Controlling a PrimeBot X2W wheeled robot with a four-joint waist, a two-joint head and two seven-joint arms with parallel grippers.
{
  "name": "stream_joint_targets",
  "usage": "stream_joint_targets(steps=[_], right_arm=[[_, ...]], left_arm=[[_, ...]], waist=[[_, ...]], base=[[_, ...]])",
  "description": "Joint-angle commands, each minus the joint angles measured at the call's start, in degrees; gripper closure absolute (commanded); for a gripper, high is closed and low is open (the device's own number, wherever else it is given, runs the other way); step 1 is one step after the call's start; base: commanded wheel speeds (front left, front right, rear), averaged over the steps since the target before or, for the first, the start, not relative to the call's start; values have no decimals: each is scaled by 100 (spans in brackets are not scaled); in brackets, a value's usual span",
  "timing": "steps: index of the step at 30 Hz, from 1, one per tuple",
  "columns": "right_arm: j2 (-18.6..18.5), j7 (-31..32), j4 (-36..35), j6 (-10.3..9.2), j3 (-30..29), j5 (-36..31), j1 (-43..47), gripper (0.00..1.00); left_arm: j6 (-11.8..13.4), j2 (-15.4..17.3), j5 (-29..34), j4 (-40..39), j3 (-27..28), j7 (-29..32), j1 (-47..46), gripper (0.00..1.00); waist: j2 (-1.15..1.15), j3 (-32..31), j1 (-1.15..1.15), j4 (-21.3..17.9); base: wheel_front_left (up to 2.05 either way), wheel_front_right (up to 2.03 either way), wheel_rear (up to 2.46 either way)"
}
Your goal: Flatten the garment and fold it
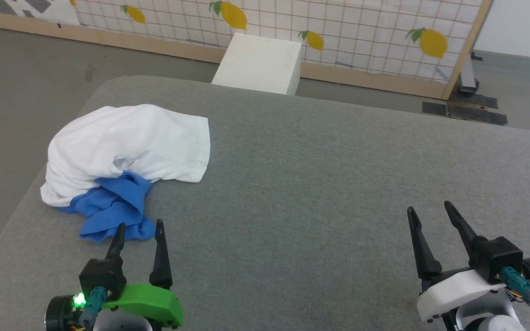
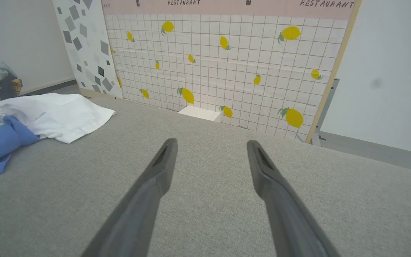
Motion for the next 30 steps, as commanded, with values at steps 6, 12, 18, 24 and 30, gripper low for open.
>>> stream_joint_targets(steps=[6, 12, 18, 24, 30], right_arm=[[6, -118, 99, -4, 90, 65, -41, 0], [6, -188, 186, -5, 133, 77, -35, 0], [7, -259, 265, -5, 188, 112, -50, 0], [7, -330, 341, -6, 240, 122, -64, 0], [8, -403, 419, -6, 322, 132, -78, 0]], left_arm=[[86, -16, -144, 11, -36, -114, 119, 0], [127, -18, -213, 33, -63, -184, 171, 0], [156, -20, -260, 47, -60, -254, 240, 0], [175, -21, -311, 69, -62, -325, 274, 0], [213, -23, -369, 77, -61, -398, 331, 0]], waist=[[0, 1, 0, 381], [0, -2, 0, 667], [0, -17, 0, 924], [0, -38, 0, 1158], [0, -57, 0, 1338]], base=[[0, 0, 0], [0, 0, 0], [0, 0, 0], [0, 0, 0], [0, 0, 0]])
